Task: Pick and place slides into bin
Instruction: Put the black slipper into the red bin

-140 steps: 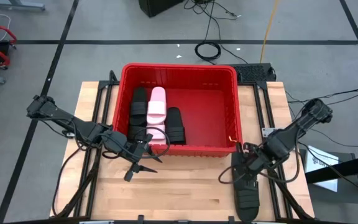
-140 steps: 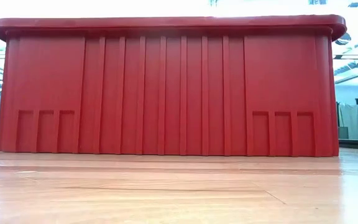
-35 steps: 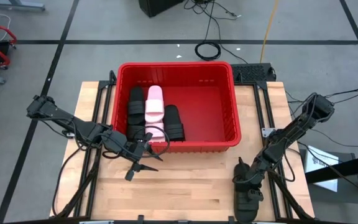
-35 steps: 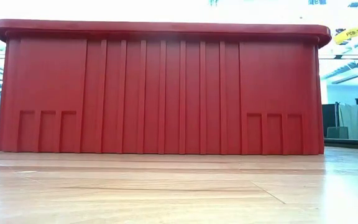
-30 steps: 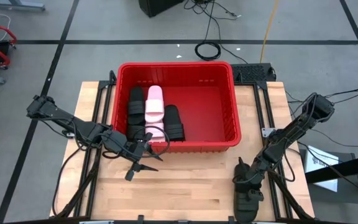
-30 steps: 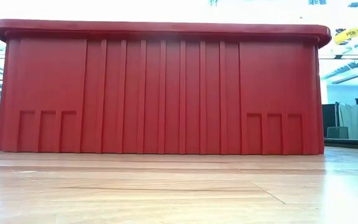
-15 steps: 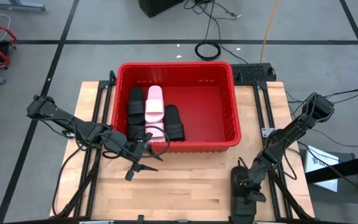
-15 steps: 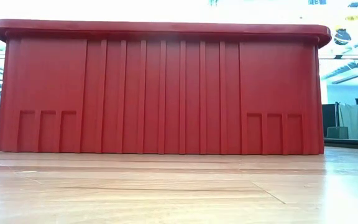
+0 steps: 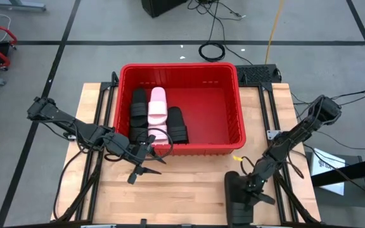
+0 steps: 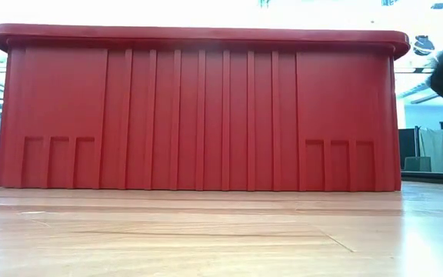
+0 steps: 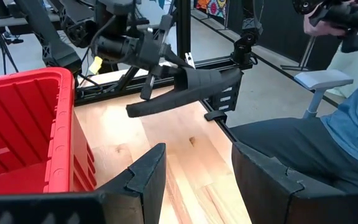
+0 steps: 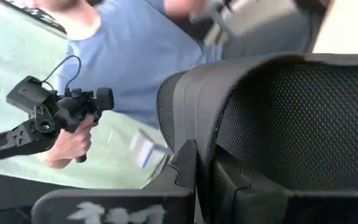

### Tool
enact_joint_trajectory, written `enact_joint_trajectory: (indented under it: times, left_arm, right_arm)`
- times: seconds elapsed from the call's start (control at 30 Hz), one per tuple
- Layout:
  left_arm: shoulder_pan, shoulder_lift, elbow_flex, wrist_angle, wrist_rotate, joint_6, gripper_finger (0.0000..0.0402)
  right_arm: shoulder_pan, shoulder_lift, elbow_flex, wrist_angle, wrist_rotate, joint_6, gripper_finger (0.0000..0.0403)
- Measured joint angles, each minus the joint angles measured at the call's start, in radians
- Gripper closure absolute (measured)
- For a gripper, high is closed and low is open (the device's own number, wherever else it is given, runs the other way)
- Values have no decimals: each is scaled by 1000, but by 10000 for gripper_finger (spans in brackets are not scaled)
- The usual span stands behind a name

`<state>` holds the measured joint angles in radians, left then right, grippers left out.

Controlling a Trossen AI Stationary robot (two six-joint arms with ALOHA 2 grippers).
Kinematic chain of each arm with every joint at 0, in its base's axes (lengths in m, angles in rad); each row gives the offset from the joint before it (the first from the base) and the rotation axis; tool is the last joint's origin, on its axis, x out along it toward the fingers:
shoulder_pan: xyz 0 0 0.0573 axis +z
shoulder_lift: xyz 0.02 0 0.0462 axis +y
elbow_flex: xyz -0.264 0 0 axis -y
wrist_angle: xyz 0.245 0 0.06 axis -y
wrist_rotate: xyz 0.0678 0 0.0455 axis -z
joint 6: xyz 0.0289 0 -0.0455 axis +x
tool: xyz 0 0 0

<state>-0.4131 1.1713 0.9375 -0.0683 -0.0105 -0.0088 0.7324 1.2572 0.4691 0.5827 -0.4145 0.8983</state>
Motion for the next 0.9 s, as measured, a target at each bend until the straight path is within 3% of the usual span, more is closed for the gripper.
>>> enact_joint_trajectory:
  times: [0.5,0.7,0.9]
  left_arm:
    - [0,0,0,16,0,4,222]
    - [0,0,0,19,0,5,222]
    - [0,0,0,19,0,5,222]
  right_arm:
    - [-58,0,103,63,-5,-752,395]
    - [-87,0,183,64,52,-1051,395]
    - [-166,0,261,64,126,-1135,394]
